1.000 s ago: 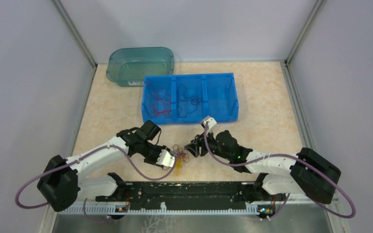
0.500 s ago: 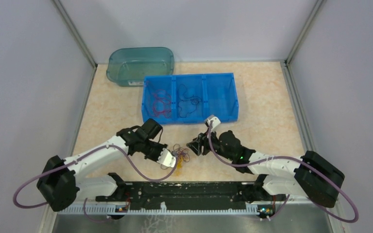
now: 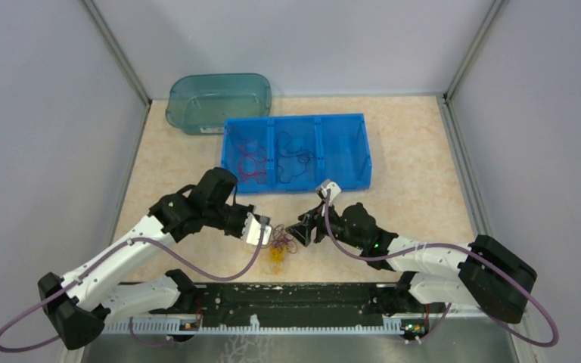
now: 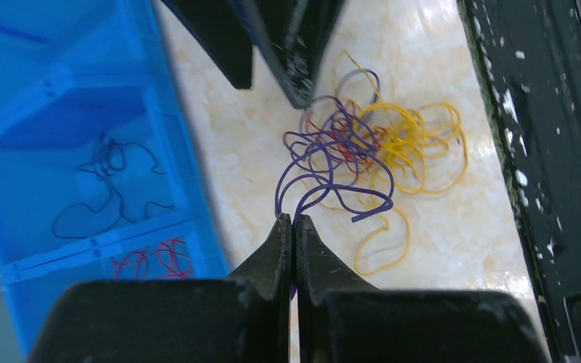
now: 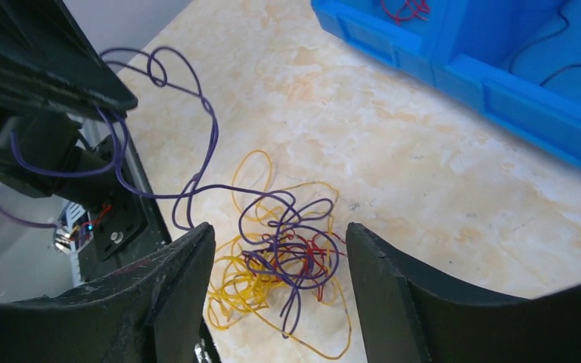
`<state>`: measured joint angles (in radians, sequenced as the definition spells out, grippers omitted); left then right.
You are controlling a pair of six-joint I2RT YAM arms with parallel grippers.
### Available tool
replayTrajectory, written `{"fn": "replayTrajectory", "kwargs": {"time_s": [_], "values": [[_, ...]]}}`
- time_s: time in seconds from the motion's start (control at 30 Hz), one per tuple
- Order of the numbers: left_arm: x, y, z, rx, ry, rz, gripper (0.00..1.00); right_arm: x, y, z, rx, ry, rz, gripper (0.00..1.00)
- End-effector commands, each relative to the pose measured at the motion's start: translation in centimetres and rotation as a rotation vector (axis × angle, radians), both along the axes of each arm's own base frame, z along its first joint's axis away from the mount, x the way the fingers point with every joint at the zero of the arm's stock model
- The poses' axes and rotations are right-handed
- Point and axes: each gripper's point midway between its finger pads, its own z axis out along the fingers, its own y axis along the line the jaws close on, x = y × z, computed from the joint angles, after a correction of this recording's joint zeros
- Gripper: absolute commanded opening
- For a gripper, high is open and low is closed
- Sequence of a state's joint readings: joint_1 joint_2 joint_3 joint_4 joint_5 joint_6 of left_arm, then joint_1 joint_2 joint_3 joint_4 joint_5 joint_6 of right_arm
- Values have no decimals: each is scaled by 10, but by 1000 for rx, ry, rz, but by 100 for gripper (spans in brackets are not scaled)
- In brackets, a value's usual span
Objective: Untangle the cables
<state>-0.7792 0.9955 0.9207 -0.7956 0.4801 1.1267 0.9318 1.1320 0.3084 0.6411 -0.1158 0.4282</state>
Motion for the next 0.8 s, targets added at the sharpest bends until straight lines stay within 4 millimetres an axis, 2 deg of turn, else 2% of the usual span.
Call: {"fn": "replayTrajectory", "kwargs": {"time_s": [0.0, 0.17, 0.3, 0.53, 0.63, 0.77], "values": [[-3, -17, 53, -143, 38, 39, 0, -2, 14, 71, 157, -187, 88, 66], [8, -27, 108, -236, -33, 51, 0, -2, 12, 96, 177, -285, 92, 70], [12, -32, 137, -284, -71, 50, 0, -1, 13, 110, 191, -336, 99, 72], [8, -35, 162, -321, -52, 42, 0, 5, 23, 118, 219, -344, 97, 70], [4, -38, 175, -349, -26, 48, 0, 7, 17, 127, 254, -344, 62, 68], [-6, -36, 168, -345, 35, 41, 0, -8, 7, 138, 266, -358, 95, 68]]}}
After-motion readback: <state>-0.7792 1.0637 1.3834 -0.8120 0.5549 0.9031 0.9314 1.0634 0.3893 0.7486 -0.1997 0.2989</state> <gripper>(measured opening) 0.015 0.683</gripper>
